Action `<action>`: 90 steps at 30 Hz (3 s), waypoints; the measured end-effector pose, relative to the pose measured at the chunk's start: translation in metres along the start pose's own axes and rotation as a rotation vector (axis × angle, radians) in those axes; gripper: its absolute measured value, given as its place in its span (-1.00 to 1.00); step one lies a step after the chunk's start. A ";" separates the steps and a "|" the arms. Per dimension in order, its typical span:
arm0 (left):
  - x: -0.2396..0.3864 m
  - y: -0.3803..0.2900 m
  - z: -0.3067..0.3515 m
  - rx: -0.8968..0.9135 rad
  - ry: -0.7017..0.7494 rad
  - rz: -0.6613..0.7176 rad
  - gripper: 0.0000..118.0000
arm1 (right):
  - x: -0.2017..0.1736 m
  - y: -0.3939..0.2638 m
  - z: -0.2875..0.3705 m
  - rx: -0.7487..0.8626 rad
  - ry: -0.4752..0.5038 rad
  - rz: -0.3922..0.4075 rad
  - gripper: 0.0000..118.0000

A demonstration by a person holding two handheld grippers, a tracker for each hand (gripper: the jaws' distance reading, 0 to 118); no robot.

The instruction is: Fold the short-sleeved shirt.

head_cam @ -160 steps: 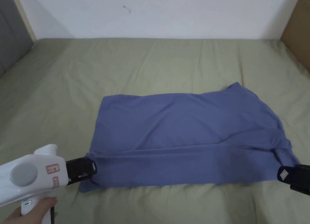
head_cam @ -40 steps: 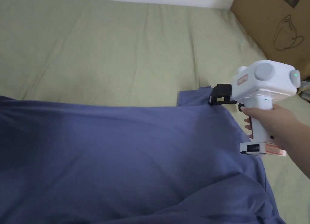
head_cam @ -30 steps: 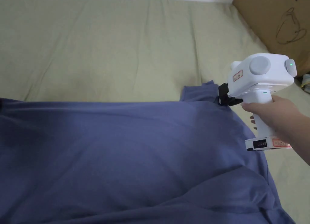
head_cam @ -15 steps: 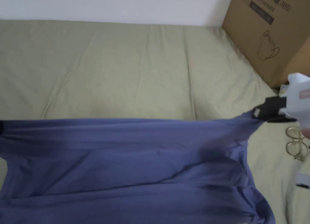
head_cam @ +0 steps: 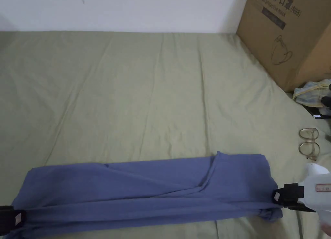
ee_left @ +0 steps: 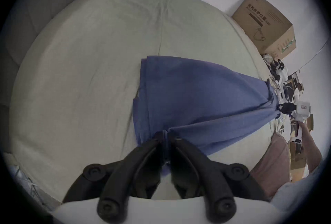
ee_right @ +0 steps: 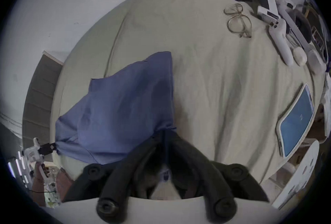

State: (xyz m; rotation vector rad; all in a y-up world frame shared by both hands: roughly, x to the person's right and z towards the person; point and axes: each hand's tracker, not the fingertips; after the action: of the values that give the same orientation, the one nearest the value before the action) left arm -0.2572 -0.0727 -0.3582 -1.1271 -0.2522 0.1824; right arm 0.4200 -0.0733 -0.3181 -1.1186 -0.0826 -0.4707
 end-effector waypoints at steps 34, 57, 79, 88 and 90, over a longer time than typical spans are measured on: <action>0.001 0.035 0.062 0.320 -0.354 0.336 -0.98 | -0.254 -0.035 0.001 0.323 -0.190 0.343 -1.00; -0.106 0.026 -0.092 0.042 -0.990 0.598 0.02 | -0.231 -0.019 -0.019 0.221 -0.232 0.326 -1.00; -0.024 0.041 0.050 0.209 0.232 0.052 -0.94 | -0.233 -0.034 -0.005 0.214 -0.056 0.257 -1.00; 0.127 0.069 -0.016 0.048 -0.151 -0.022 -0.93 | -0.219 -0.034 0.005 0.238 -0.001 0.231 -1.00; 0.154 0.069 -0.044 -0.022 -0.139 -0.072 -0.92 | -0.214 -0.034 0.005 0.240 -0.001 0.224 -1.00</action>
State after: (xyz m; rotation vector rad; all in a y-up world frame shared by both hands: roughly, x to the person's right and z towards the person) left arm -0.0985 -0.0398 -0.4221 -1.1269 -0.4187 0.1945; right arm 0.2150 -0.0117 -0.3508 -0.8795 -0.0134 -0.2526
